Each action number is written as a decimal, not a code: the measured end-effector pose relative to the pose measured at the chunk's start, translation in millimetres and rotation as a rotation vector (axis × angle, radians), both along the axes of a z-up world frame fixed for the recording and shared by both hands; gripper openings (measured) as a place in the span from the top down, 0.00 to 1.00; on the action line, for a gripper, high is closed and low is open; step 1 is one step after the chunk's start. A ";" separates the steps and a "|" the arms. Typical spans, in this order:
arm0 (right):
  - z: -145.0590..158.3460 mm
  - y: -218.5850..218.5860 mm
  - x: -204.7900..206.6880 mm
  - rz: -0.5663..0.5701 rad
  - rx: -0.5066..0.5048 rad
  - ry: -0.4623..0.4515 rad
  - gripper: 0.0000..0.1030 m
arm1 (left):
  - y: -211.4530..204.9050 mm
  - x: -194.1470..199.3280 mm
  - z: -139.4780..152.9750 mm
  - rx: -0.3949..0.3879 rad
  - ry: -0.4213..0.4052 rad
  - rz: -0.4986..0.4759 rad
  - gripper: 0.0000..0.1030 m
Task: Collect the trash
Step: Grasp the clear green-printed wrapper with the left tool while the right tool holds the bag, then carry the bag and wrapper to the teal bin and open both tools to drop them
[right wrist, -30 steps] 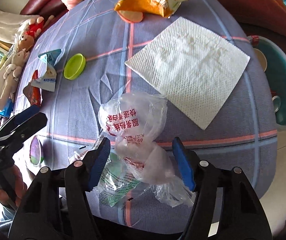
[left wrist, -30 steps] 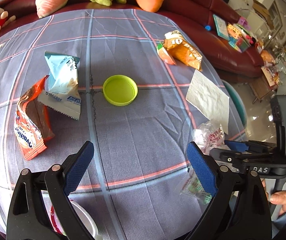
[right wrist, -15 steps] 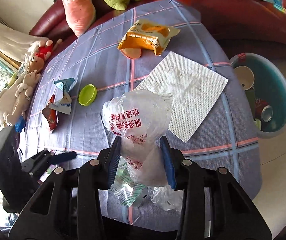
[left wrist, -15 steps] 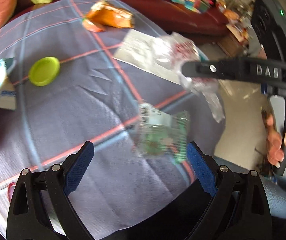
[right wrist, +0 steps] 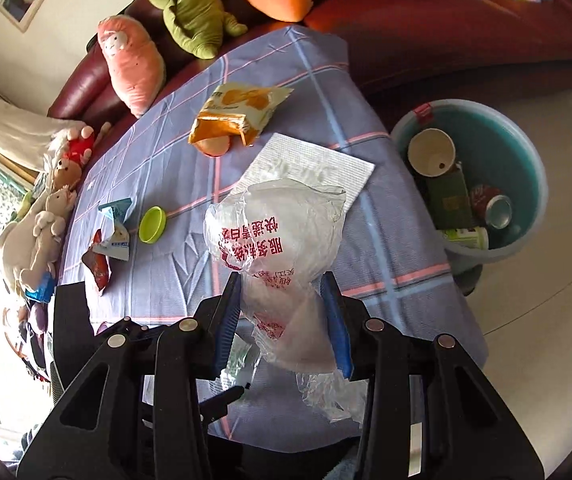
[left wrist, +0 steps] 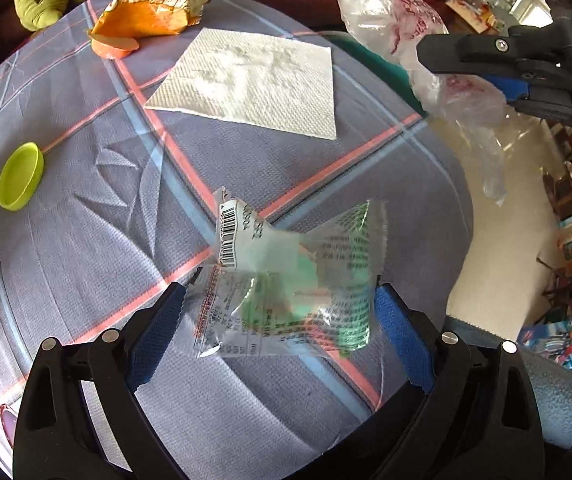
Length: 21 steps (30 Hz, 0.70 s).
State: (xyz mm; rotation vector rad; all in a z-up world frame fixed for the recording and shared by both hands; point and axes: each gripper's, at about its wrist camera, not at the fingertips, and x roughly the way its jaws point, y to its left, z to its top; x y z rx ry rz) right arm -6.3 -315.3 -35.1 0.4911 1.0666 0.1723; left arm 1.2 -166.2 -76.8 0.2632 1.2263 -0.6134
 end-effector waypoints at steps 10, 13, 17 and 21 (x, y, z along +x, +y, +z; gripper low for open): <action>-17.8 -17.5 -2.3 -0.028 0.044 0.014 0.63 | -15.3 -4.8 12.0 -0.022 -0.104 -0.009 0.28; -19.7 -22.2 -2.8 -0.036 0.053 0.014 0.63 | -8.6 -2.7 21.2 -0.043 -0.119 0.007 0.36; -20.5 -24.3 -1.5 -0.037 0.056 0.013 0.63 | -2.9 0.7 35.8 -0.069 -0.135 0.028 0.58; -21.3 -23.0 -0.3 -0.034 0.059 0.017 0.63 | -4.8 1.4 33.4 -0.061 -0.099 0.016 0.49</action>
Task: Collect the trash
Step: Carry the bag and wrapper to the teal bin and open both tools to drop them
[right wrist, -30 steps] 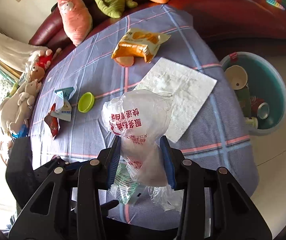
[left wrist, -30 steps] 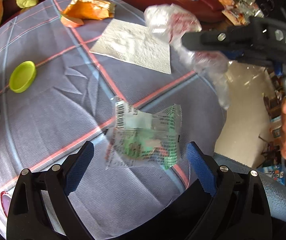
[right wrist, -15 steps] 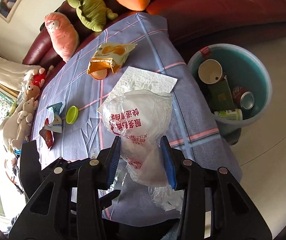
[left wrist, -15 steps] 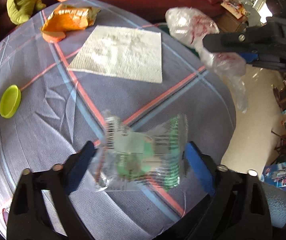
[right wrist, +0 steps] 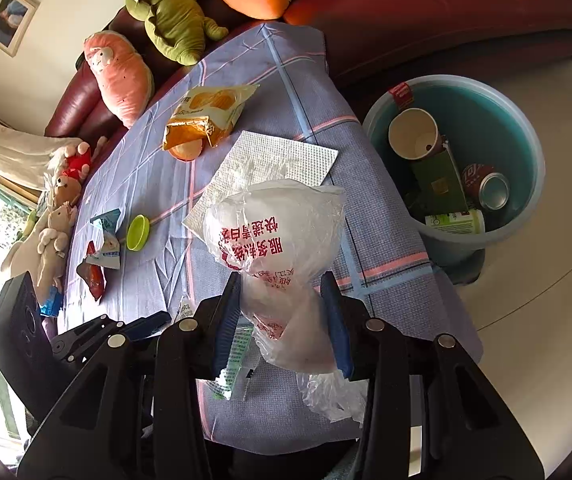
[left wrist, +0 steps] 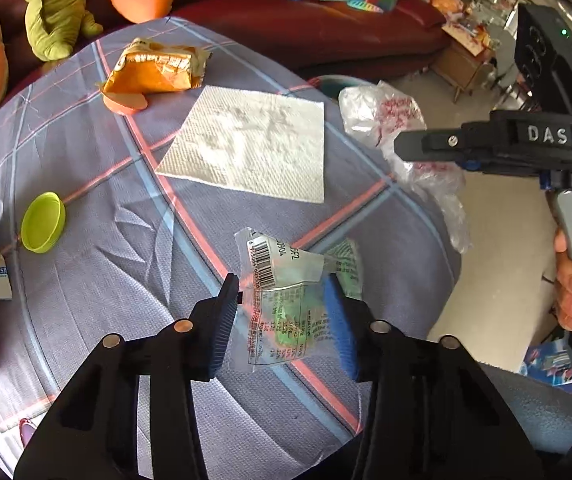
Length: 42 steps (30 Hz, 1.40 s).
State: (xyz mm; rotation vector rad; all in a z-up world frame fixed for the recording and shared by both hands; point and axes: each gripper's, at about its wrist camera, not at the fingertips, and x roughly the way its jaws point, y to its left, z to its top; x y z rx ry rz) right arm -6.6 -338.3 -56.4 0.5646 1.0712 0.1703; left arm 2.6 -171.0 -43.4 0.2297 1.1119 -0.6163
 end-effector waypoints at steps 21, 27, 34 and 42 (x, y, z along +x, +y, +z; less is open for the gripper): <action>-10.2 -20.6 -9.1 -0.029 0.027 0.015 0.62 | -34.0 -2.8 -23.1 0.097 -0.019 -0.014 0.43; -13.0 -19.4 -0.5 -0.017 0.038 0.018 0.62 | -16.6 13.9 -14.0 0.068 -0.020 0.046 0.50; -10.2 -26.7 10.0 -0.027 0.046 0.012 0.62 | -7.4 32.4 18.8 0.007 -0.059 0.096 0.49; 4.8 -62.6 22.2 -0.095 0.052 -0.026 0.62 | -29.6 61.1 35.8 -0.019 -0.066 0.090 0.47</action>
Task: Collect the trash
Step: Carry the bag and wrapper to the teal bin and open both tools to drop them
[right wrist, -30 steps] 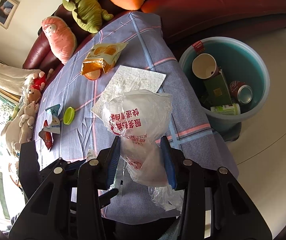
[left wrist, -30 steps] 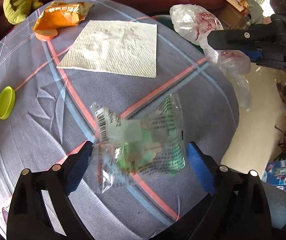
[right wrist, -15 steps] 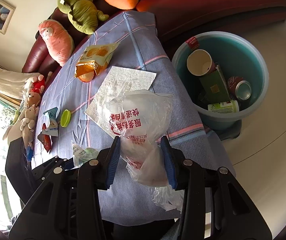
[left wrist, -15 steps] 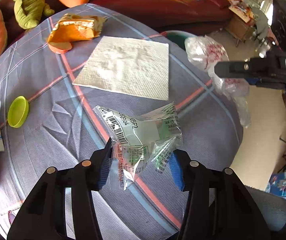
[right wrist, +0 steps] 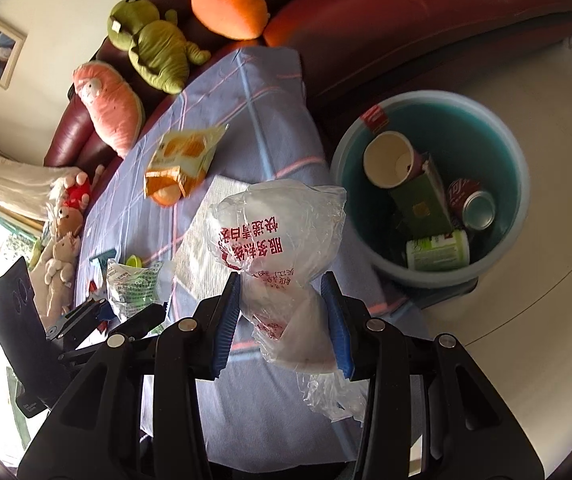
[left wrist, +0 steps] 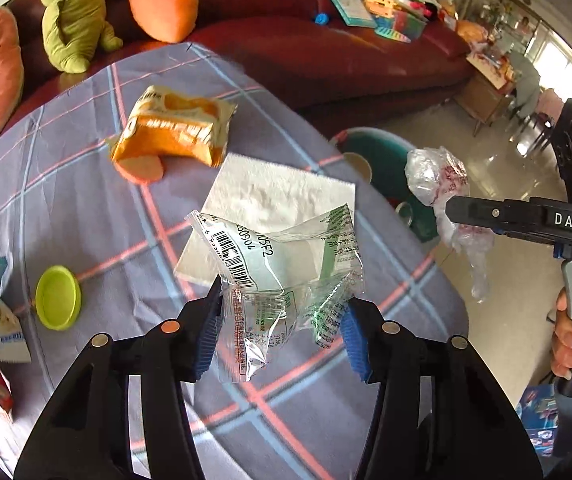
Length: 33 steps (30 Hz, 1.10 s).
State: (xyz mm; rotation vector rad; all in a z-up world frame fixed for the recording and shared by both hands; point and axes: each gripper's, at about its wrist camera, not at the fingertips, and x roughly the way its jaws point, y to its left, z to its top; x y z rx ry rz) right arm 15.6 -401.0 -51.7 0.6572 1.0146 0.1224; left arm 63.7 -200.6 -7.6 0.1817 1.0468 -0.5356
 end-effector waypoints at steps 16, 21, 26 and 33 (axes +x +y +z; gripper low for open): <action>1.2 -128.8 6.8 -0.230 0.010 -0.017 0.62 | -140.1 56.6 -1.1 0.012 0.032 -0.178 0.44; -10.7 -145.5 14.4 -0.246 0.023 0.005 0.62 | -180.3 65.7 -22.1 0.041 0.077 -0.217 0.40; -20.3 -159.0 18.2 -0.256 0.032 0.023 0.62 | -201.4 71.6 -39.8 0.074 0.093 -0.212 0.18; -30.4 -163.1 25.1 -0.254 0.037 0.044 0.62 | -202.6 80.1 -52.2 0.097 0.113 -0.170 0.11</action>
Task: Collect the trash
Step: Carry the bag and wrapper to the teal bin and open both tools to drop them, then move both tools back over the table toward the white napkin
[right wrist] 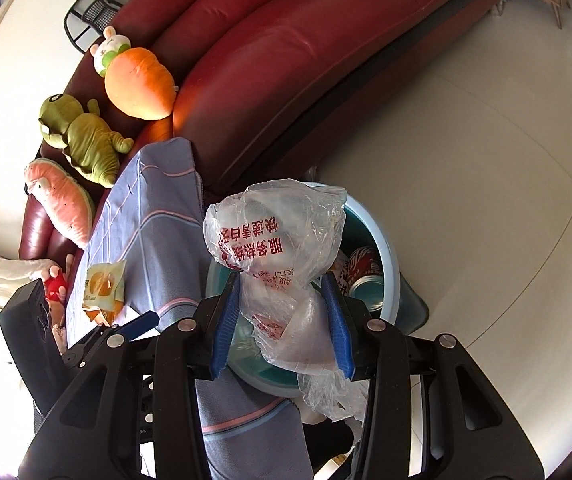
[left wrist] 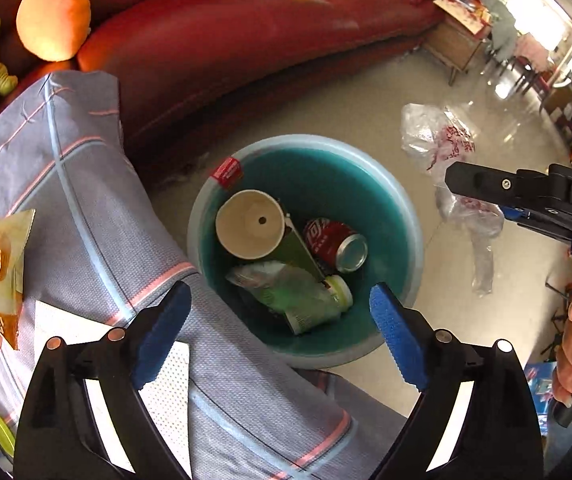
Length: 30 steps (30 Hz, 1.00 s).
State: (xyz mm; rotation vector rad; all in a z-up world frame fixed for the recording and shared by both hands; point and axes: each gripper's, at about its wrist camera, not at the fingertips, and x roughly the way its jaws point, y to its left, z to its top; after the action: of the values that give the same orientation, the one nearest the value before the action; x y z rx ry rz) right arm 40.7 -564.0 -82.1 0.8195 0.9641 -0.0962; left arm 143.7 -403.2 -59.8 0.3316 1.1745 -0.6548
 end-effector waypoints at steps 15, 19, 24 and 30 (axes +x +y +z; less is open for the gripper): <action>1.5 25.2 27.7 0.056 -0.039 0.030 0.57 | 43.3 1.8 10.1 -0.056 0.016 0.080 0.08; 4.2 36.0 36.0 0.073 -0.060 0.038 0.32 | 54.5 2.1 14.2 -0.075 0.017 0.094 0.08; 6.1 44.2 37.5 0.076 -0.065 0.057 0.27 | 70.0 4.5 17.4 -0.085 0.016 0.115 0.08; 7.0 54.5 34.1 0.071 -0.074 0.082 0.24 | 93.2 7.2 21.1 -0.095 0.018 0.144 0.08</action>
State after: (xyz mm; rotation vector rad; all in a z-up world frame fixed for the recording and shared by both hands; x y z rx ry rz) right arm 74.8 -509.5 -75.0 0.7175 1.0594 -0.1043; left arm 151.0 -310.0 -38.7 0.1593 1.1688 -0.5860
